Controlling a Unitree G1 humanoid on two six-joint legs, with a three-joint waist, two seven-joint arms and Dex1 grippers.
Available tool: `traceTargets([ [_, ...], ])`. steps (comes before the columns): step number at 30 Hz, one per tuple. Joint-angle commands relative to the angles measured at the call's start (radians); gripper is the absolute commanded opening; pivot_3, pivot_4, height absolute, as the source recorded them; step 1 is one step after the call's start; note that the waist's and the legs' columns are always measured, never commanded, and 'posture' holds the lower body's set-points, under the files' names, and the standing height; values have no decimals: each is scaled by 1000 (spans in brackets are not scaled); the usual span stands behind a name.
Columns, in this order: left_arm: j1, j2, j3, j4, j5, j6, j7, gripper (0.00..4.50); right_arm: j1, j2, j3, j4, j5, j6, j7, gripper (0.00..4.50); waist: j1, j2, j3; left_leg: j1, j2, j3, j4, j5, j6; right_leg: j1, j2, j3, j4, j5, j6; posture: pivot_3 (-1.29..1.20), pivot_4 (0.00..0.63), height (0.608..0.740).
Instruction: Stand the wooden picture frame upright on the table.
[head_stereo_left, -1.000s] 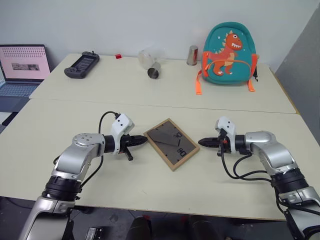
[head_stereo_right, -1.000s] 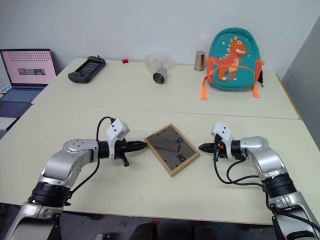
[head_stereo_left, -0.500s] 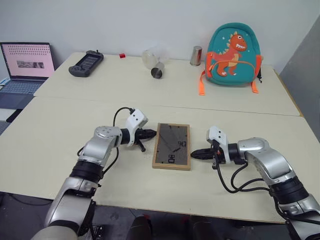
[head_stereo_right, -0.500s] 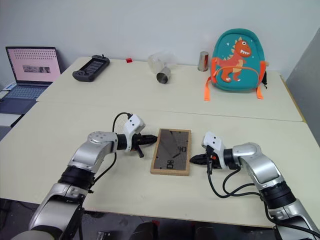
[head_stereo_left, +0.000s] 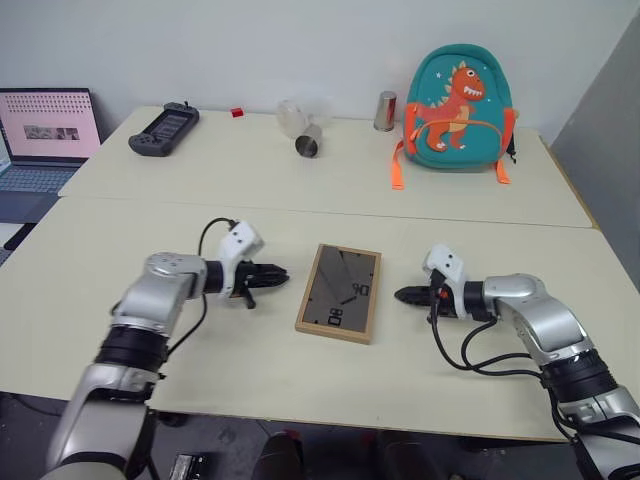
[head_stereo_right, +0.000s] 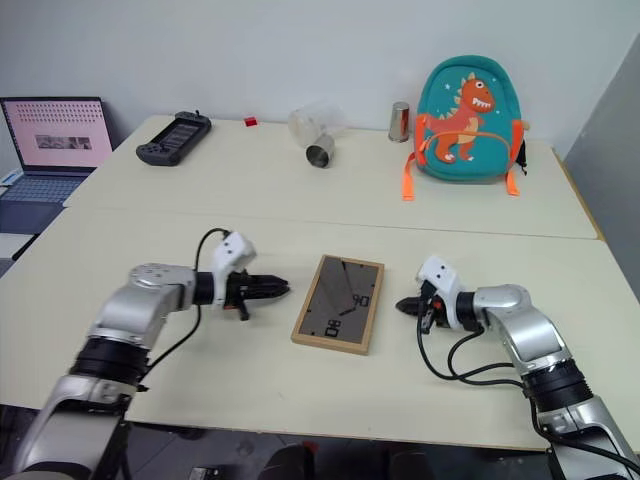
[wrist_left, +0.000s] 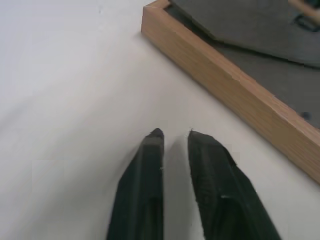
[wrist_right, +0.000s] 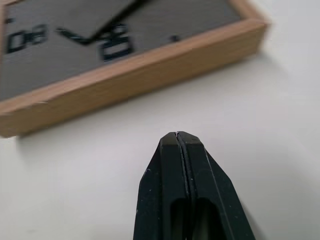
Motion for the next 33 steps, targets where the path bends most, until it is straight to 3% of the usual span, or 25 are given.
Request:
traceTargets([
  [1,9,35,77,-68,-145,238,-47,1923,-3,23,-28,-32,18,-20,-13,0,0,0,0,0,0,0,0,0,0,0,0,0,0,0,0,0,150,740],
  [13,-54,60,60,-5,-307,643,-78,4433,25,17,-29,-77,17,-9,-13,0,0,0,0,0,0,-1,0,0,0,0,0,-1,0,0,0,0,150,740],
  [22,-121,-2,-24,96,-295,728,-41,4490,80,48,5,-172,16,35,-44,0,1,0,0,0,0,-1,0,0,0,0,0,-1,0,0,0,0,150,740],
  [33,-122,-76,-83,61,-306,689,-51,4490,25,164,79,-159,-10,52,-98,0,1,0,0,0,-1,-1,0,0,0,0,-1,0,0,0,0,0,150,740],
])
